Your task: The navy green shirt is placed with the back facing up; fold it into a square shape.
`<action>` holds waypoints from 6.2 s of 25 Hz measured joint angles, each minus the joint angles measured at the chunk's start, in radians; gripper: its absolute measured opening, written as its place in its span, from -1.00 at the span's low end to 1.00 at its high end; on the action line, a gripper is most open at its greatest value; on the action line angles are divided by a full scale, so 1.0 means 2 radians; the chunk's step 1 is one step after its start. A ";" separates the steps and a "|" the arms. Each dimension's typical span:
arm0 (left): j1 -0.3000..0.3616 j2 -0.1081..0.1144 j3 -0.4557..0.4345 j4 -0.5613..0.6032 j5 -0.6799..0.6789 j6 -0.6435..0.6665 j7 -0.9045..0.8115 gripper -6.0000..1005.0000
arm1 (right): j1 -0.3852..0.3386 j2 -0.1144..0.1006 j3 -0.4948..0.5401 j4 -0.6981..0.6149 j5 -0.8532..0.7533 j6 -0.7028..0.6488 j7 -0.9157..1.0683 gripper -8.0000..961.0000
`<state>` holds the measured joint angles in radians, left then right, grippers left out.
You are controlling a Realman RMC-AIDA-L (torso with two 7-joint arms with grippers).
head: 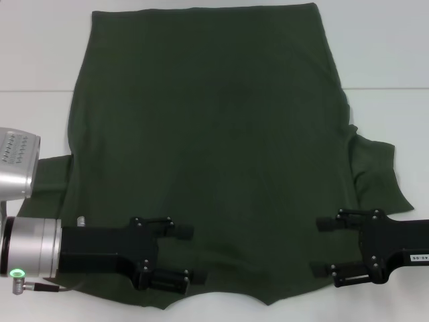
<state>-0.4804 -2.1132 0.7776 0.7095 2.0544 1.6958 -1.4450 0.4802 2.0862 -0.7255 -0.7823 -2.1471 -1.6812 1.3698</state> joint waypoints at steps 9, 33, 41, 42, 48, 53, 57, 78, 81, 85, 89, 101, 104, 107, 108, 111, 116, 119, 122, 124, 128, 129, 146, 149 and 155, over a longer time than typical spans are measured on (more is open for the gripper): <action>0.000 0.000 0.000 0.000 0.000 0.001 0.000 0.86 | 0.000 0.000 -0.001 0.000 0.000 0.000 0.000 0.90; -0.009 0.017 -0.083 0.001 -0.003 -0.067 -0.185 0.86 | 0.002 -0.009 0.097 0.007 0.058 0.046 0.130 0.90; -0.006 0.027 -0.158 0.004 -0.004 -0.126 -0.348 0.86 | 0.009 -0.016 0.101 0.025 0.068 0.115 0.264 0.90; -0.005 0.029 -0.166 0.004 -0.004 -0.133 -0.358 0.86 | 0.011 -0.018 0.101 0.031 0.068 0.119 0.266 0.90; 0.017 0.031 -0.207 0.001 -0.004 -0.185 -0.373 0.86 | 0.015 -0.021 0.103 0.047 0.069 0.133 0.264 0.90; 0.041 0.026 -0.223 0.000 -0.008 -0.225 -0.334 0.86 | 0.016 -0.019 0.105 0.047 0.074 0.138 0.264 0.90; 0.052 0.017 -0.234 -0.003 -0.023 -0.244 -0.291 0.86 | 0.016 -0.017 0.106 0.048 0.080 0.144 0.264 0.90; 0.042 0.016 -0.226 -0.048 -0.017 -0.307 -0.279 0.86 | 0.011 -0.017 0.107 0.048 0.093 0.145 0.265 0.90; 0.039 0.016 -0.218 -0.056 -0.017 -0.311 -0.278 0.86 | 0.011 -0.017 0.109 0.048 0.094 0.145 0.265 0.90; 0.035 0.018 -0.211 -0.063 -0.019 -0.309 -0.273 0.86 | 0.010 -0.017 0.109 0.048 0.094 0.143 0.265 0.90; 0.035 0.018 -0.214 -0.059 -0.024 -0.280 -0.270 0.86 | 0.008 -0.017 0.110 0.048 0.094 0.141 0.265 0.90; 0.042 0.025 -0.211 -0.063 -0.046 -0.279 -0.268 0.86 | 0.004 -0.018 0.116 0.054 0.093 0.140 0.260 0.90; 0.044 0.025 -0.213 -0.062 -0.045 -0.284 -0.267 0.86 | 0.003 -0.019 0.117 0.054 0.093 0.140 0.260 0.90; 0.046 0.025 -0.215 -0.060 -0.046 -0.286 -0.265 0.86 | 0.003 -0.019 0.117 0.055 0.093 0.140 0.260 0.90; 0.046 0.025 -0.214 -0.061 -0.046 -0.289 -0.265 0.86 | 0.003 -0.019 0.117 0.055 0.094 0.140 0.260 0.90; 0.044 0.025 -0.208 -0.064 -0.045 -0.302 -0.263 0.86 | 0.003 -0.019 0.117 0.055 0.096 0.140 0.259 0.90; 0.036 0.021 -0.205 -0.067 -0.045 -0.312 -0.250 0.86 | 0.003 -0.019 0.117 0.055 0.098 0.140 0.259 0.90; 0.032 0.021 -0.205 -0.072 -0.045 -0.316 -0.246 0.86 | 0.002 -0.019 0.117 0.056 0.099 0.139 0.259 0.90; 0.031 0.022 -0.205 -0.073 -0.045 -0.319 -0.246 0.86 | 0.002 -0.019 0.117 0.056 0.099 0.139 0.259 0.90; 0.032 0.021 -0.204 -0.073 -0.044 -0.319 -0.245 0.86 | 0.002 -0.019 0.118 0.056 0.099 0.139 0.259 0.90; 0.033 0.021 -0.197 -0.074 -0.043 -0.320 -0.245 0.83 | 0.002 -0.019 0.122 0.056 0.099 0.139 0.259 0.90; 0.033 0.021 -0.196 -0.076 -0.043 -0.320 -0.246 0.83 | 0.002 -0.019 0.122 0.056 0.099 0.139 0.259 0.90; 0.035 0.020 -0.197 -0.076 -0.047 -0.330 -0.257 0.06 | -0.002 -0.021 0.131 0.061 0.102 0.135 0.259 0.90; 0.035 0.020 -0.197 -0.076 -0.048 -0.330 -0.257 -0.21 | -0.003 -0.021 0.131 0.061 0.103 0.134 0.259 0.90; 0.035 0.020 -0.197 -0.076 -0.045 -0.330 -0.257 -0.76 | -0.005 -0.021 0.134 0.061 0.104 0.133 0.259 0.90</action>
<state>-0.4095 -2.0723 0.3834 0.5585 1.9636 1.0366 -1.9589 0.4703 2.0447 -0.4572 -0.6596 -1.9393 -1.4150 1.8883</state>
